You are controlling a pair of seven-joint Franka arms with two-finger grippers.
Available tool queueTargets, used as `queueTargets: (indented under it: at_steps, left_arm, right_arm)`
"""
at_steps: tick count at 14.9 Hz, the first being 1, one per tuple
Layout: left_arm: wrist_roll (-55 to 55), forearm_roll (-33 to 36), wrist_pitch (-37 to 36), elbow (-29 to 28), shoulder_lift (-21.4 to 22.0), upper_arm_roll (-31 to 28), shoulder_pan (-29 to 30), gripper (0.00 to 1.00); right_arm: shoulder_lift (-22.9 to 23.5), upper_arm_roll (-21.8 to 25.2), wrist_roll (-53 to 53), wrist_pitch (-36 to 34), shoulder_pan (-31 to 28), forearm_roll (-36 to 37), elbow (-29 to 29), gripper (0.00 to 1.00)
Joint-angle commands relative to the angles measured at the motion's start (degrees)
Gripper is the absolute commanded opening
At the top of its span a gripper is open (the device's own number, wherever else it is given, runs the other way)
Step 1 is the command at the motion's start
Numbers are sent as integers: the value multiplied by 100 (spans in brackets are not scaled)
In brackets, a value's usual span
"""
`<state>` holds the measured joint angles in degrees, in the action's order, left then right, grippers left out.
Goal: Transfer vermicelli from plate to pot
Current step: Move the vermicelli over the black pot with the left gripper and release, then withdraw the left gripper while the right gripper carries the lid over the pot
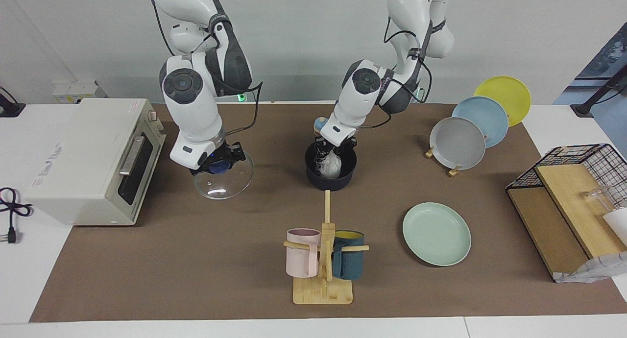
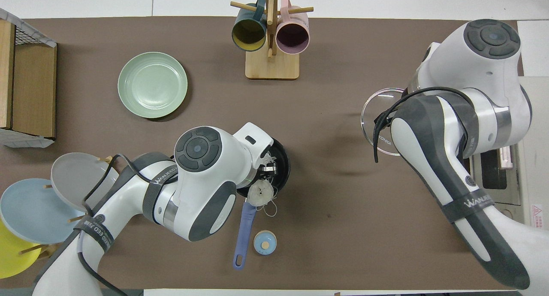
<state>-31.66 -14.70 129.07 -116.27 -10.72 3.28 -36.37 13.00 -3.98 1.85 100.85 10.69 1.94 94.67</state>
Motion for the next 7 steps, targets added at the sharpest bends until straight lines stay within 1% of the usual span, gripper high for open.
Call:
queueTargets:
  at_steps: [1, 2, 3, 4, 6, 7]
  left_arm:
    - [248, -121, 66, -19, 9, -29, 33, 0]
    - [370, -113, 14, 7, 9, -38, 34, 0]
    - [423, -113, -22, 34, 9, -38, 42, 74]
    - [441, -113, -83, 78, 26, -55, 51, 100]
    - [450, -86, -590, 331, 114, -64, 313, 100]
    - [468, -51, -1011, 542, 227, -64, 437, 100]
  right_arm:
    - [0, -33, -544, -258, 205, -115, -291, 51]
    - [9, -42, -641, -302, 292, -115, -343, 50]
    - [9, -42, -790, -294, 354, -115, -361, 50]
    - [9, -50, -965, -268, 433, -115, -362, 50]
    - [9, -42, -1369, -224, 644, -385, -362, 44]
    - [9, -42, -1537, -215, 688, -405, -362, 44]
